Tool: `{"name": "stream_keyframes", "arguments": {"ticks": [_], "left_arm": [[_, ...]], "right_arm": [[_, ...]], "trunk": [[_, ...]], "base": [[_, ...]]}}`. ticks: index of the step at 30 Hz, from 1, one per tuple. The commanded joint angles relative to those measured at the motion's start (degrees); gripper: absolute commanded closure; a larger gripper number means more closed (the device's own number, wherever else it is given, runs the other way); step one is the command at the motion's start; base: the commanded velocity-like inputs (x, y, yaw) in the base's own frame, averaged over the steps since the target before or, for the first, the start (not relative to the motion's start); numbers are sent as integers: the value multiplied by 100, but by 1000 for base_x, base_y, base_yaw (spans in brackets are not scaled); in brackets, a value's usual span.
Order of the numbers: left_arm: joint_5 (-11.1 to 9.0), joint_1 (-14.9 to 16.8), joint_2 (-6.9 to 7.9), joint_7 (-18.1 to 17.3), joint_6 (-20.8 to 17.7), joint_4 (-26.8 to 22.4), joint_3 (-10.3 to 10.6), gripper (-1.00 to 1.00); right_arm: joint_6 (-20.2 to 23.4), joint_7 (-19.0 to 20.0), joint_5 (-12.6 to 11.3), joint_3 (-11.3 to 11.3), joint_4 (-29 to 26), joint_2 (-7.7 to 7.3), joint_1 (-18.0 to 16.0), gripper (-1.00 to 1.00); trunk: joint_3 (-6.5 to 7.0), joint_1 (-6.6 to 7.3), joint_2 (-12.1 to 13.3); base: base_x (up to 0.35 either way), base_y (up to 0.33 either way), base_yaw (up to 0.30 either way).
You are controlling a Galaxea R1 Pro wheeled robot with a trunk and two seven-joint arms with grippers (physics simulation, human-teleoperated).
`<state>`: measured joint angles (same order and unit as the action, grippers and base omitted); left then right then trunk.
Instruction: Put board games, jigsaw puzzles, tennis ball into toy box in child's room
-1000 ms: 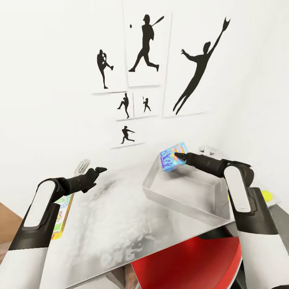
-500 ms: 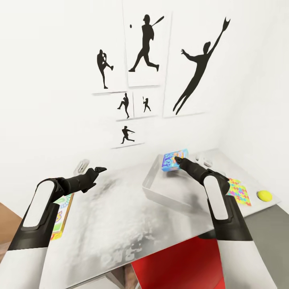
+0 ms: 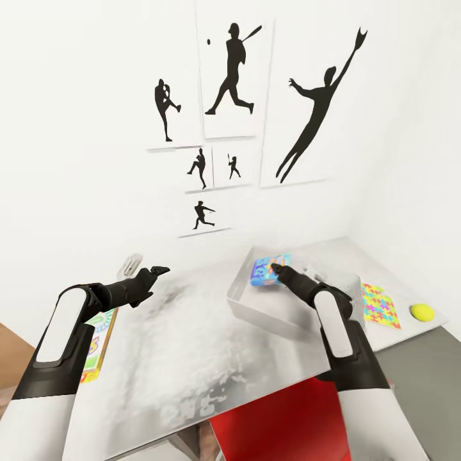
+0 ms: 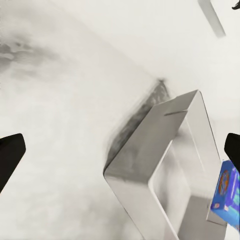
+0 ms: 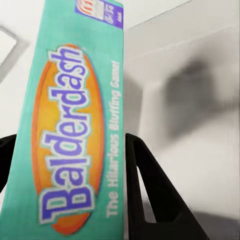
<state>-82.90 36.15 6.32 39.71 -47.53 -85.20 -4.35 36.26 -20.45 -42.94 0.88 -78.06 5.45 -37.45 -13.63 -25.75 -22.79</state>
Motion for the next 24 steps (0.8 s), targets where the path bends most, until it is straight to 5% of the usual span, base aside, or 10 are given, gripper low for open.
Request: {"name": "stream_keyframes", "arguments": {"ticks": [1, 5, 9, 24], "left_arm": [[-60, 6, 0, 60, -11, -5, -3, -100], [-63, 6, 0, 59, -11, -2, 4, -100], [-62, 6, -5, 59, -11, 2, 19, -100], [-65, 6, -7, 56, -11, 3, 35, -100]], "right_arm": [[-75, -44, -145, 7, 114, 13, -7, 100], [-558, -14, -581, -12, 646, 15, -16, 100], [-717, -7, -709, -3, 786, 7, -28, 100], [-1488, -12, -775, -4, 1018, 39, -71, 100]], "trunk": [[-11, -3, -12], [-11, -3, -12], [-11, -3, -12], [-45, -3, -12]], "base": [[0, 0, 0], [0, 0, 0], [0, 0, 0], [0, 0, 0]]}}
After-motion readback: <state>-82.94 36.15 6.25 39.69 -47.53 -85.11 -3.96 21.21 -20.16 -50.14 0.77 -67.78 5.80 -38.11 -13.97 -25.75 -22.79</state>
